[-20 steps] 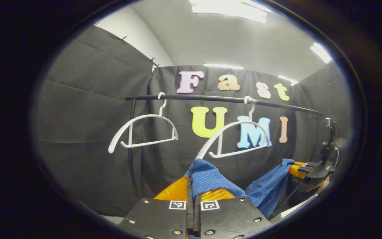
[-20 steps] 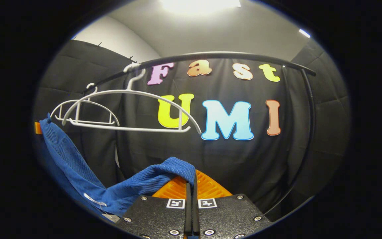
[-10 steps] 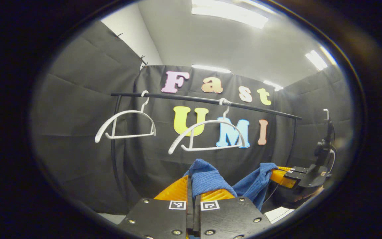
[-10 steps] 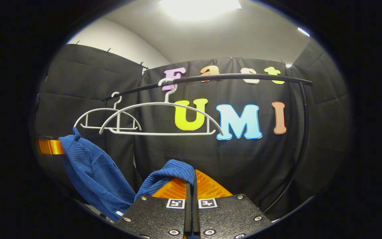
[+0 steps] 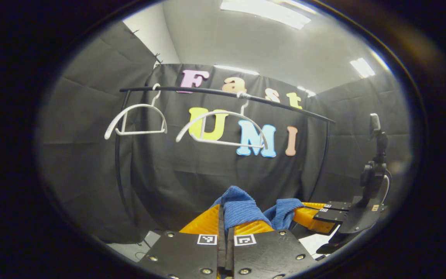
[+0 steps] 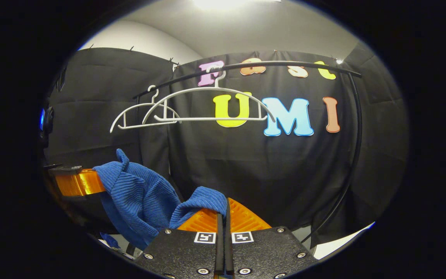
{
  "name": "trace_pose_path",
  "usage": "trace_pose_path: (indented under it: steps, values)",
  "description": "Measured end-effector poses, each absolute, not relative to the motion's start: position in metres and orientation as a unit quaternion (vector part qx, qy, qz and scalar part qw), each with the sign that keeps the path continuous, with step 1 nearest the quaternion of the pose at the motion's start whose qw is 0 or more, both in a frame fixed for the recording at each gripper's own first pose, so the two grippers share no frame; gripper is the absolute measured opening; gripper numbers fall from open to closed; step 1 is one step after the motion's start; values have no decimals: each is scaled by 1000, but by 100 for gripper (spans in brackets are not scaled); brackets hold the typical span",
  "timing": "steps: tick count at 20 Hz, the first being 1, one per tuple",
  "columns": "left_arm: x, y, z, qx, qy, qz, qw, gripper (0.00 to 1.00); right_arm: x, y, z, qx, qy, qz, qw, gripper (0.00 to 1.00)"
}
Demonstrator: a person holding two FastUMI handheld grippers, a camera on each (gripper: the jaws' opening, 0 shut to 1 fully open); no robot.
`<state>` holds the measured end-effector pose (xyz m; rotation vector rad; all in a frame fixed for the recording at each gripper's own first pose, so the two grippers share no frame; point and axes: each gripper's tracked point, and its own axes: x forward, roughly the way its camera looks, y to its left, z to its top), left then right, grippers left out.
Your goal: Grasp the clothes on the hanger with both hands and then place them into the laundry hamper below.
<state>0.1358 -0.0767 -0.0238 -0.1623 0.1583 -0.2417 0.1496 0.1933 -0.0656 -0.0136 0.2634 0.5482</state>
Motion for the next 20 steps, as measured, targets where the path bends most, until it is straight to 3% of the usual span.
trace_pose_path:
  steps: [2,6,8,9,12,13,14,17,18,20]
  values:
    - [131,-82,-47,-80,96,-123,985,1,142,192,-88,-10,150,267,952,1]
    - [114,-75,-102,-83,141,-118,979,1,135,186,-136,-18,197,254,947,0]
    - [107,-76,-129,-83,170,-115,975,5,125,183,-161,-31,218,251,943,1]
    - [103,-73,-146,-83,184,-113,973,1,121,180,-173,-38,230,248,940,1]
    - [103,-72,-179,-76,214,-108,968,1,115,173,-202,-42,262,240,934,1]
    - [99,-72,-190,-69,223,-106,967,5,112,171,-210,-47,271,236,932,1]
    - [97,-73,-201,-60,232,-106,965,1,109,167,-219,-55,283,232,929,1]
    - [95,-74,-230,-42,263,-107,958,5,102,162,-242,-62,313,226,920,1]
    - [92,-73,-240,-40,274,-106,955,1,99,160,-249,-64,322,225,918,1]
    - [84,-72,-259,-35,295,-102,949,5,93,160,-262,-71,338,225,911,2]
